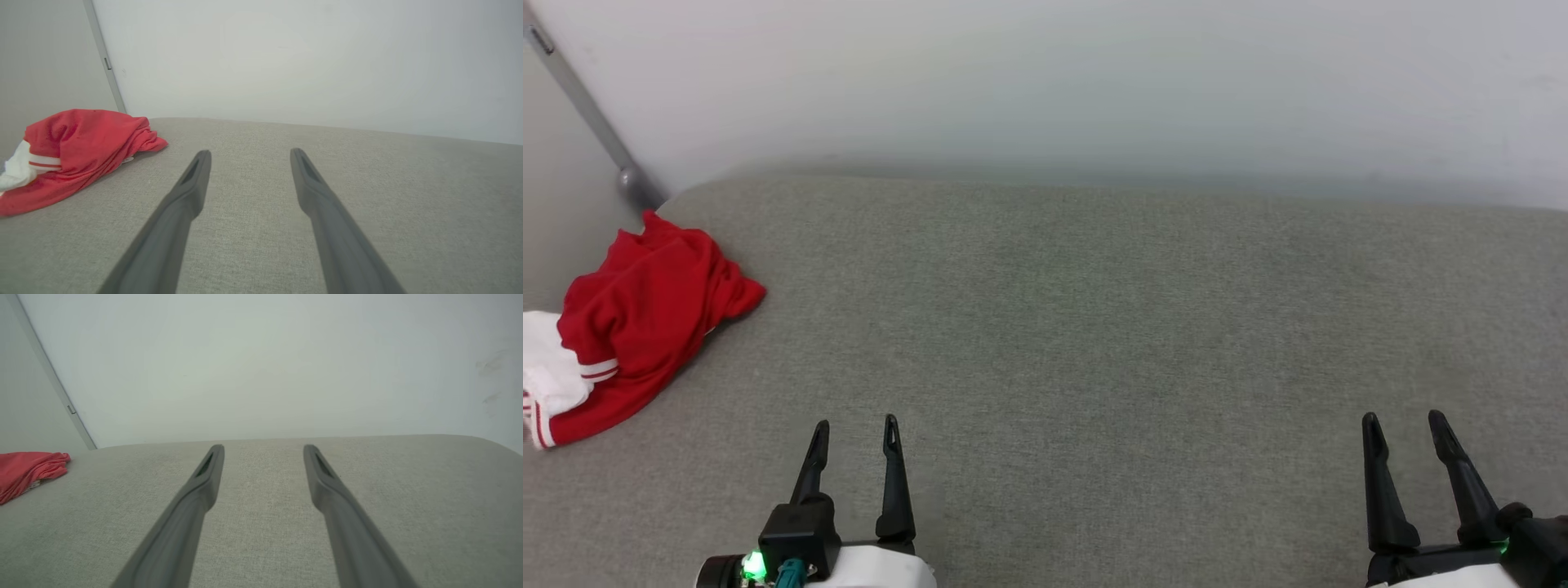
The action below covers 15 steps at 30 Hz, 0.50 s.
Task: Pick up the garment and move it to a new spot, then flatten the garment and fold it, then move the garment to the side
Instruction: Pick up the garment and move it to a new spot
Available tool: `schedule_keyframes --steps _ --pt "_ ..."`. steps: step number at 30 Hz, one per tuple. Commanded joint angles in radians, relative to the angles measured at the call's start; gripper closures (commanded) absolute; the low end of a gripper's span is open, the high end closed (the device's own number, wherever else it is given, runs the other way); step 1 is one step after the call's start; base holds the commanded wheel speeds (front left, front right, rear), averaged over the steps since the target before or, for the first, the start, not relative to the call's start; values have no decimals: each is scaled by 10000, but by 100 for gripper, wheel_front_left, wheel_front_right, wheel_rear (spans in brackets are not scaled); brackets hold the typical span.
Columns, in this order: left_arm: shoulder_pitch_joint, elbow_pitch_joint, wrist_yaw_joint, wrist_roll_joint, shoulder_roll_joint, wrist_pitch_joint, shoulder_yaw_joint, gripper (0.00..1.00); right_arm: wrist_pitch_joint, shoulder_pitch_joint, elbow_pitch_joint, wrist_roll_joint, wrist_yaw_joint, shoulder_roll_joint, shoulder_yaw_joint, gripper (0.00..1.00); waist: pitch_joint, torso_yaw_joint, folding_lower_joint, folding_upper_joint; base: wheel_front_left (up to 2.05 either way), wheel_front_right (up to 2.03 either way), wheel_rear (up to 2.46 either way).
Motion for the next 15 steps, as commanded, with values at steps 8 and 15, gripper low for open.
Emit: schedule_keyframes --steps 8,15 --pt "-180 -77 177 -147 -7 -28 95 0 -25 72 -177 -223 -3 24 51 0 176 1197 0 0 0 0 0" --pt "-259 -96 342 -277 -9 -28 91 0 -25 31 -229 -293 -3 24 56 0 310 2218 0 0 0 0 0"
